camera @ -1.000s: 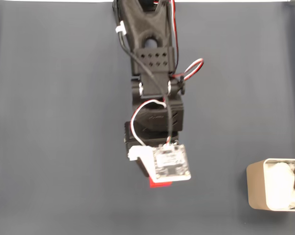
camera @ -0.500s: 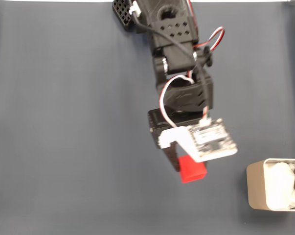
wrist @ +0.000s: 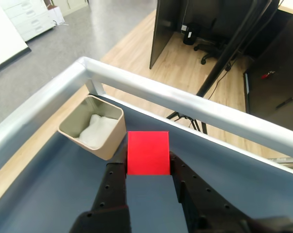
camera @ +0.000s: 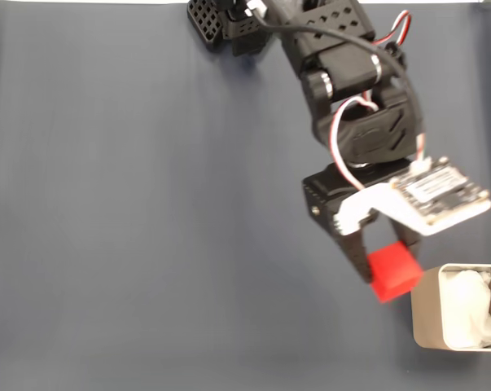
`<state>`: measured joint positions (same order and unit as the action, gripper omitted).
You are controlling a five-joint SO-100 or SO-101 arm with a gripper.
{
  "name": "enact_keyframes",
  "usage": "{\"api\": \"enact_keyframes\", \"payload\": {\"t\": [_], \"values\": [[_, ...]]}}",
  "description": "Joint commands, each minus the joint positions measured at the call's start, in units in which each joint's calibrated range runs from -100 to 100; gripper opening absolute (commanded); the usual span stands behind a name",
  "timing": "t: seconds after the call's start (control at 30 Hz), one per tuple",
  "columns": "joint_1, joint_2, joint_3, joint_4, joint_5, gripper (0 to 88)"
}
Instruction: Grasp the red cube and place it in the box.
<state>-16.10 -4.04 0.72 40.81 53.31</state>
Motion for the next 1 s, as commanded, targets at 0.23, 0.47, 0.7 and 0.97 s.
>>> {"api": "enact_keyframes", "payload": {"t": [0.23, 0.47, 0.7, 0.97], "values": [[-4.1, 5.7, -12.0, 0.2, 0.5, 0.0], [-5.4, 10.4, -16.9, 0.2, 0.5, 0.0], [-6.4, 16.0, -23.0, 0.2, 0.2, 0.0], [-7.6, 22.3, -30.2, -0.1, -0.4, 0.0]]}}
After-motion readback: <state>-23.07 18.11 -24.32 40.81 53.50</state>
